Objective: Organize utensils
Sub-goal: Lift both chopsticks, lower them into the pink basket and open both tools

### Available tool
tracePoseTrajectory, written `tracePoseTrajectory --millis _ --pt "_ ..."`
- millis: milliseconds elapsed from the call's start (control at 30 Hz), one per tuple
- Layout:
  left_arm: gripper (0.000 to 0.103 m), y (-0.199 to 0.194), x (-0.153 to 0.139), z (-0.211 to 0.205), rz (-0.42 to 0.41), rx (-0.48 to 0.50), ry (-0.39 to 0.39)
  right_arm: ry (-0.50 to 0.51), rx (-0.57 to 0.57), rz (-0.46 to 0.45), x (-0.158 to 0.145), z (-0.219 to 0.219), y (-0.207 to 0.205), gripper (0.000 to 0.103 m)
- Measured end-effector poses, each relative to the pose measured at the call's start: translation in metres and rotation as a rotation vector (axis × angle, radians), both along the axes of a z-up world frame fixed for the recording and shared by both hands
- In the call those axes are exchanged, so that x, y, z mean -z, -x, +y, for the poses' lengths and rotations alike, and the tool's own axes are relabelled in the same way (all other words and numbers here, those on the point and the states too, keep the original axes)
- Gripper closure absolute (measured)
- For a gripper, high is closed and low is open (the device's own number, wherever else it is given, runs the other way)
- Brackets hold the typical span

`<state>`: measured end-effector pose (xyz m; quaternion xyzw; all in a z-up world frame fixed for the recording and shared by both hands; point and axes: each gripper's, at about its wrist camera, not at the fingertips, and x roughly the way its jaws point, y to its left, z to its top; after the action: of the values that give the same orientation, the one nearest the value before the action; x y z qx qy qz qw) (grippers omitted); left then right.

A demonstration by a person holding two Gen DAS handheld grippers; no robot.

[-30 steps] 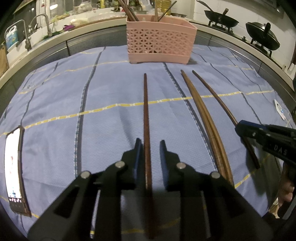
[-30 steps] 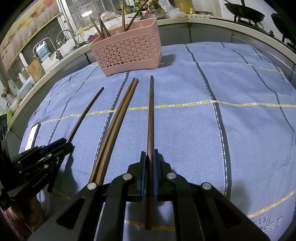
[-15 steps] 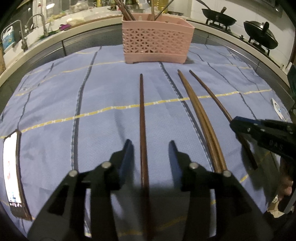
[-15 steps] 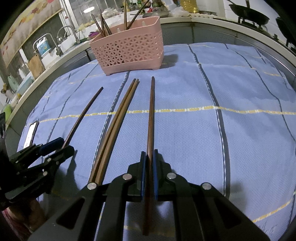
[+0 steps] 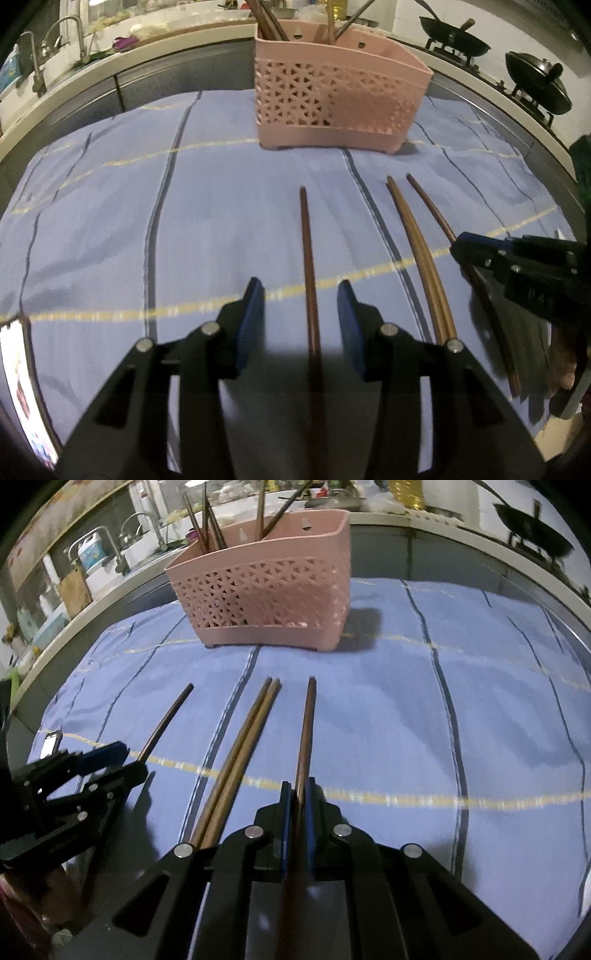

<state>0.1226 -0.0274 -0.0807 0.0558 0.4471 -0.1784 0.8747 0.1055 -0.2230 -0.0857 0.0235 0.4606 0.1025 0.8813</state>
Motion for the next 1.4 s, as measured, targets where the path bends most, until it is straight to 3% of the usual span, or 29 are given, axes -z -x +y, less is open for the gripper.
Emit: tracePoseTrajectory --millis 33,100,167,333,667,967,1133,1267,1400 --pt "0.085 -0.004 0.000 -0.003 -0.007 0.003 -0.009 0.006 -0.017 -0.006 0.000 0.002 -0.004 0.095" --pt "0.097 -0.014 0.000 -0.008 -0.011 0.014 -0.020 0.004 -0.033 0.000 0.000 0.004 -0.010 0.097" --pt "0.098 -0.020 -0.004 -0.006 0.017 0.016 0.012 -0.011 -0.042 -0.012 -0.005 0.005 -0.009 0.098" --pt "0.098 -0.014 -0.034 0.009 -0.017 0.027 0.122 -0.087 -0.057 -0.152 -0.040 -0.005 0.011 0.098" --pt "0.098 0.005 -0.146 0.033 -0.232 0.050 0.300 -0.218 -0.050 -0.401 -0.111 -0.016 0.031 0.098" --pt "0.098 -0.016 -0.235 0.026 -0.400 0.057 0.340 -0.247 -0.054 -0.512 -0.178 -0.011 -0.006 0.098" --pt "0.098 -0.051 -0.274 0.013 -0.474 0.028 0.319 -0.224 -0.064 -0.586 -0.218 0.001 -0.055 0.098" --pt "0.098 -0.083 -0.282 0.004 -0.477 -0.002 0.304 -0.215 -0.061 -0.599 -0.226 0.008 -0.088 0.098" --pt "0.098 -0.107 -0.272 -0.002 -0.457 -0.016 0.267 -0.189 -0.068 -0.585 -0.212 0.014 -0.111 0.098"
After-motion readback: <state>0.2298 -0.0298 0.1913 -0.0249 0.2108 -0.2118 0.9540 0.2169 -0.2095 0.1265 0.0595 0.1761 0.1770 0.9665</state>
